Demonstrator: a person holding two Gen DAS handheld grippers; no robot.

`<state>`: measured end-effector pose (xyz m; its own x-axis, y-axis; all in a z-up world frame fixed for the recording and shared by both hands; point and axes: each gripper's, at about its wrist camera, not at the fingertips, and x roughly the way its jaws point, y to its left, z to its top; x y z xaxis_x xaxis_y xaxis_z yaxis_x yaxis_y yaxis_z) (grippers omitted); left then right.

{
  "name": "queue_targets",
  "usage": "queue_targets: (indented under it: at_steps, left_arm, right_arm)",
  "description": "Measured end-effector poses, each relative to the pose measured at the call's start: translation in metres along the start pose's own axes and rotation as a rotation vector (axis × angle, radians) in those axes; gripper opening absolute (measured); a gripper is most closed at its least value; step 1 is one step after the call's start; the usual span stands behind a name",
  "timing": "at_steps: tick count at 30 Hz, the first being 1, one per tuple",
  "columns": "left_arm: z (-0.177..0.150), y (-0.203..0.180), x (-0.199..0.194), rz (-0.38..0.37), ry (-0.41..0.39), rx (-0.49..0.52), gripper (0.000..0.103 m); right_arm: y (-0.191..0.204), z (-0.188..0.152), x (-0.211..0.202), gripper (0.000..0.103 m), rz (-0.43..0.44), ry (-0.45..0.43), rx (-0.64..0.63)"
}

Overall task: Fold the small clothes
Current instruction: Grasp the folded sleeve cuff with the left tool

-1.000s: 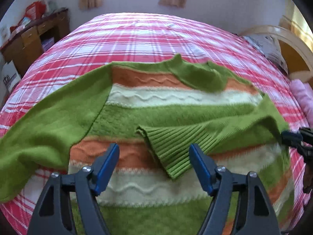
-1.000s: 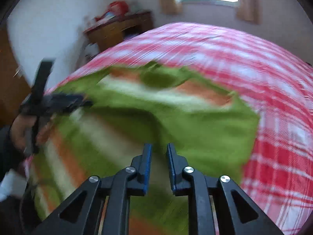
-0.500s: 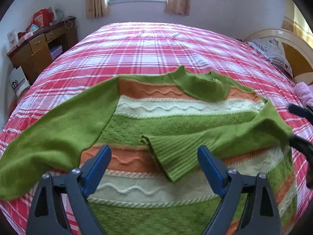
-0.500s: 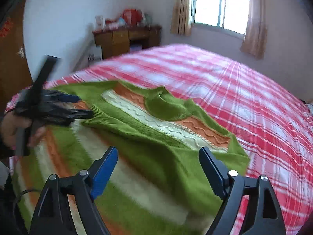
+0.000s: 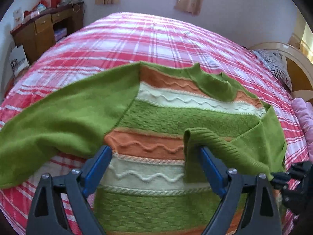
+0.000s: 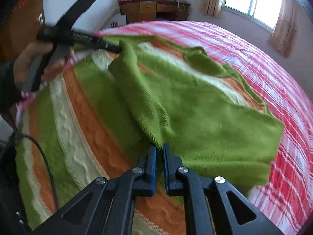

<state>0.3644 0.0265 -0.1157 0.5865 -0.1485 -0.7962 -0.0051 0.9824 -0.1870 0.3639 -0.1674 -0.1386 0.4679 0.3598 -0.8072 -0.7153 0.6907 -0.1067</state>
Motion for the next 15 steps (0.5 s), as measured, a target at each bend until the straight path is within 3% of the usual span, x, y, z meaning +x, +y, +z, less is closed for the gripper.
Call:
queue_targets:
  at_steps: [2, 4, 5, 9, 12, 15]
  left_arm:
    - [-0.003, -0.005, -0.001, 0.004, 0.004, 0.014, 0.092]
    - [-0.004, -0.006, -0.002, -0.020, 0.020, 0.012, 0.092]
    - [-0.003, -0.005, -0.003, -0.049, 0.041, -0.008, 0.091]
    - [0.001, 0.001, -0.017, -0.165, 0.037, -0.077, 0.091]
    - [0.000, 0.002, -0.008, -0.219, 0.085, -0.119, 0.091]
    - [-0.006, 0.002, 0.005, -0.214, 0.123, -0.129, 0.083]
  right_arm:
    - [-0.003, -0.005, -0.002, 0.027, 0.027, -0.035, 0.036]
    - [-0.002, -0.012, -0.003, 0.066, 0.115, -0.080, 0.079]
    - [0.003, -0.014, -0.003, 0.071, 0.128, -0.093, 0.074]
    - [0.027, -0.015, 0.000, 0.076, 0.014, -0.083, -0.039]
    - [0.021, -0.017, -0.003, 0.077, 0.051, -0.089, -0.001]
    - [0.009, -0.018, -0.002, 0.077, 0.080, -0.096, 0.069]
